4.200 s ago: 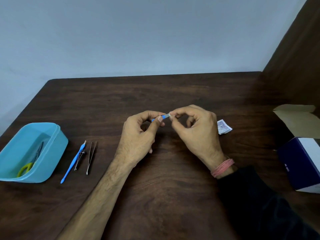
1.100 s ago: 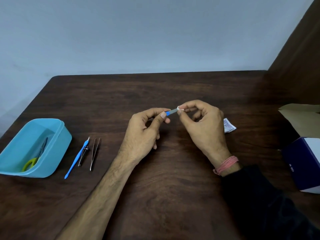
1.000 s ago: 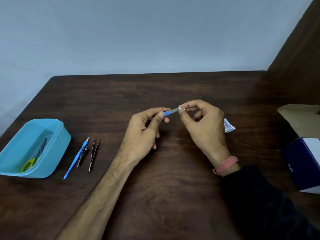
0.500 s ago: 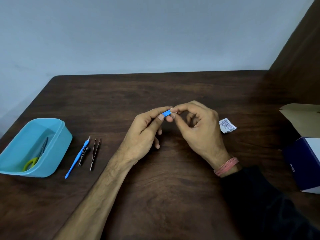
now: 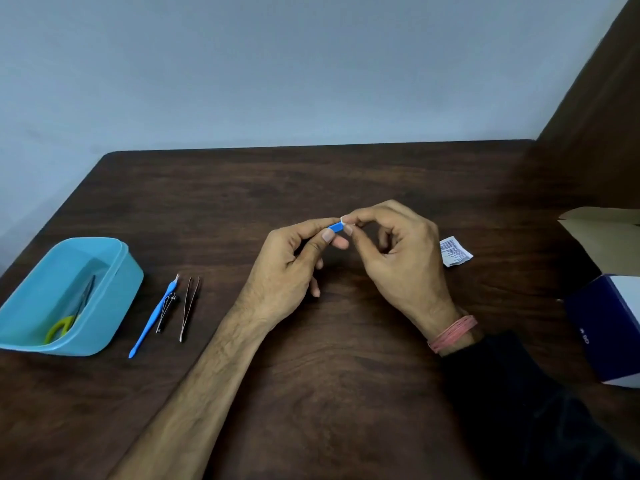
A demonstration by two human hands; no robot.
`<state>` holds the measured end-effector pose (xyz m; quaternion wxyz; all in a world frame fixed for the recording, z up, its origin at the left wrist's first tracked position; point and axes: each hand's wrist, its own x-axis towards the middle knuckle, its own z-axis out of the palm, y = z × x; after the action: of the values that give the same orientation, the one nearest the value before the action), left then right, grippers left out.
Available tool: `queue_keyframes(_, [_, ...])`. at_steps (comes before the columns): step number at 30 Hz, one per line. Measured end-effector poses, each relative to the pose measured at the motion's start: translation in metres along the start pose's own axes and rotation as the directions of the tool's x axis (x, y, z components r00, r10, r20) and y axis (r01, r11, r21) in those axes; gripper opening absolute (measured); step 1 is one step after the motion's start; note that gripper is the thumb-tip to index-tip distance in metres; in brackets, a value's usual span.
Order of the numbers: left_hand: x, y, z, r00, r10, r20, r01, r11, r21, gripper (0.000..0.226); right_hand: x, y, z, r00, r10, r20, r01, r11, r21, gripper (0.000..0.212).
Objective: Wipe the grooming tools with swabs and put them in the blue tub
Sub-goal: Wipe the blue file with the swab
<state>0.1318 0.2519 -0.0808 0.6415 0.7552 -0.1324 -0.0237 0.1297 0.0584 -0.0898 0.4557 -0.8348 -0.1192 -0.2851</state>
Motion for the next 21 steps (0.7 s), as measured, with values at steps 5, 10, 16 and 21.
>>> queue_keyframes(5, [0.0002,-0.0012,-0.0003,1.0,0.003,-0.022,-0.003,1.0,-0.004,0.025,0.0002,0.0014,0.0006,1.0,-0.021,-0.001,0.021,0.999,0.033,0.011])
queue_keyframes(10, [0.0017,-0.0041,0.0011,0.998,0.022,-0.064,-0.02,0.999,0.025,0.022,-0.0006,0.0015,-0.0003,0.999,-0.035,0.001,0.035,0.998,0.049,0.011])
queue_keyframes(16, [0.0036,-0.0041,0.0017,0.996,0.027,-0.087,-0.034,0.996,-0.081,0.022,-0.0009,-0.0036,-0.0016,0.998,-0.064,-0.023,0.065,0.998,0.022,0.011])
queue_keyframes(21, [0.002,-0.0014,0.0018,0.996,0.04,-0.085,-0.05,0.991,-0.124,0.022,-0.0015,-0.0068,-0.0003,0.996,-0.071,-0.046,0.072,0.997,0.028,0.011])
